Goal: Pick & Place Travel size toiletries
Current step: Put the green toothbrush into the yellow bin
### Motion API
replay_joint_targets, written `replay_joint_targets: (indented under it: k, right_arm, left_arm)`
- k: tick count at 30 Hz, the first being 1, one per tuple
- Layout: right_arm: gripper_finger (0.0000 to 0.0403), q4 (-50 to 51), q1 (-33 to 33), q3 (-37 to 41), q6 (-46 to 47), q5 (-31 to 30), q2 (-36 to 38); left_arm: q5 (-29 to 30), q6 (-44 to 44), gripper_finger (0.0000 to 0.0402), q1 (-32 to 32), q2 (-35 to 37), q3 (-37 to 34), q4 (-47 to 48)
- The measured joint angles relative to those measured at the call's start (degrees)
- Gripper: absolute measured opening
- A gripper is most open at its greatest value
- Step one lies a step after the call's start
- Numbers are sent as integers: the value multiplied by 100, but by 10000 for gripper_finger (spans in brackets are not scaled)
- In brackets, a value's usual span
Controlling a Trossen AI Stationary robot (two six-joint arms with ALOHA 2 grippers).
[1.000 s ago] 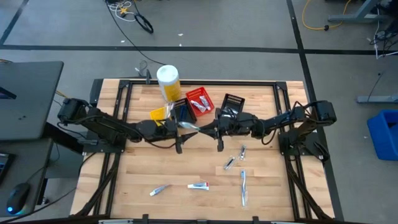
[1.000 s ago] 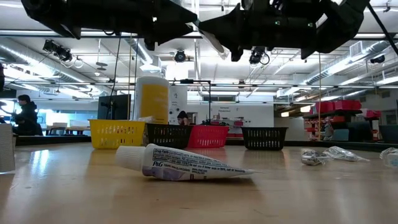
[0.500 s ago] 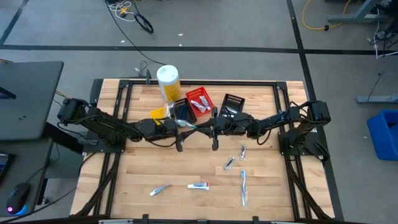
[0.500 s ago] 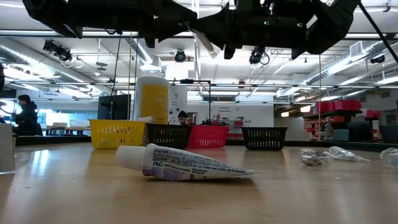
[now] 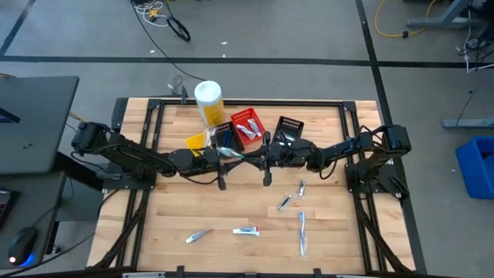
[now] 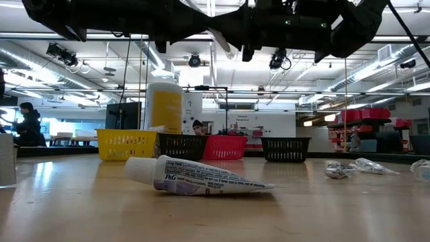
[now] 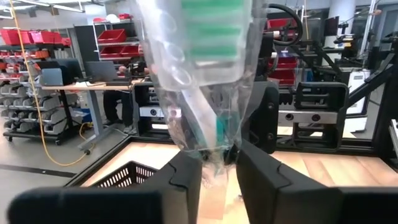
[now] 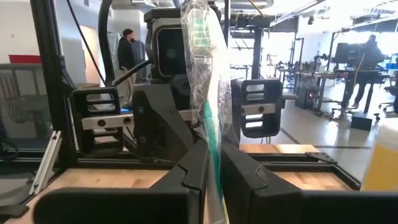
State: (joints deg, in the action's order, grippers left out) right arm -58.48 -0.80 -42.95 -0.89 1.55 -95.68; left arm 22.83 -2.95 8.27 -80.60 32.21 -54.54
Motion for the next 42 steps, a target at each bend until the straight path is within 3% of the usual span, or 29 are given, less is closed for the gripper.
replay_joint_targets:
  k: [5, 11, 17, 24, 30, 34, 42]
  right_arm:
    - [39, 141, -4, -1, 2, 16, -13]
    - [39, 116, -7, 3, 2, 32, -20]
    - [39, 59, -7, 3, 2, 19, -20]
    - [41, 69, 2, 3, -20, -2, -17]
    - [69, 316, 15, -3, 2, -45, -9]
    - [104, 932, 84, 0, 0, -112, 122]
    - [177, 3756, 249, 12, 214, -633, 1019]
  left_arm:
    - [-126, 4, 136, -11, 2, 11, -129]
    - [-382, -86, 141, 4, 9, 13, -401]
    - [-232, -110, 111, 2, 2, 13, -180]
    - [29, -114, 36, 7, 2, 11, -164]
    - [229, 61, 33, 9, -2, 7, -57]
    - [457, 470, 35, 9, -2, 7, 320]
    - [614, 1402, 34, -2, 418, 10, 1510]
